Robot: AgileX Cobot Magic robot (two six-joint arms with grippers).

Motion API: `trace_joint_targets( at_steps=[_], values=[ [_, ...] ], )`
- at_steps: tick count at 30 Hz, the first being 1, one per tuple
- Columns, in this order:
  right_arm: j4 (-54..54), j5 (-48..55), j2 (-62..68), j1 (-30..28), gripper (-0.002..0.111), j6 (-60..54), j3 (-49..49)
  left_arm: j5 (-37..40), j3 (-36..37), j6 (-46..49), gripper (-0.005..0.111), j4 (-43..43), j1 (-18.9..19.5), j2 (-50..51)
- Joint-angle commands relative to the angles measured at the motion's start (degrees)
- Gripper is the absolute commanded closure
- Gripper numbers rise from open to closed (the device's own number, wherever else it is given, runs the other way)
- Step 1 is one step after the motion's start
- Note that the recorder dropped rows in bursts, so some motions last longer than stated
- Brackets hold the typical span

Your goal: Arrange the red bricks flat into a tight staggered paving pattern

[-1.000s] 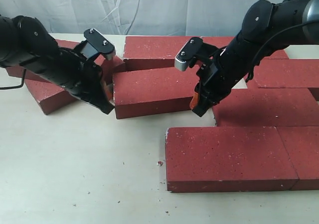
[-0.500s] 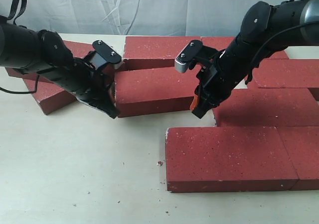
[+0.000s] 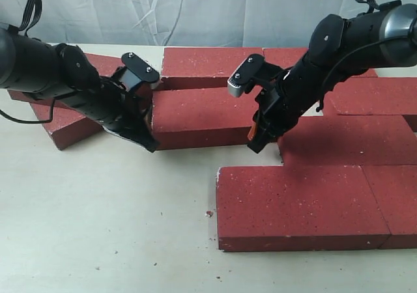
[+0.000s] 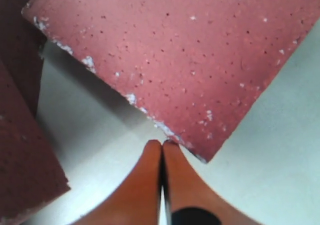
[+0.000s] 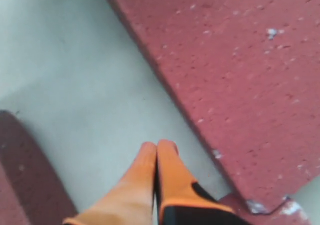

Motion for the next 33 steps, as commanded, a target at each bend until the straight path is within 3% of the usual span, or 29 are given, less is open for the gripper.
trace_joint_targets(
  at_steps=[1,10,22,26,33],
  values=[
    [-0.35,-5.14,1.38,-0.3,0.109,0.47,-0.15,-1.55,-0.21,-0.4,0.107,-1.01,-0.22,-0.16],
    [1.89,-10.74,1.67,-0.3,0.109,0.47,-0.15,-5.61,-0.21,-0.4,0.107,-1.62,-0.22,-0.16],
    [0.08,-5.56,-0.15,-0.3,0.109,0.95,-0.15,-8.76,-0.21,-0.4,0.107,-3.18,-0.22,-0.16],
    [-5.06,-2.99,-3.1,-0.3,0.109,4.96,-0.15,-9.18,-0.21,-0.4,0.107,-2.9,-0.08,-0.16],
    [-6.59,-13.55,-4.59,-6.25,0.109,18.46,-0.15,-8.19,-0.21,-0.56,0.107,-1.91,0.03,-0.16]
  ],
)
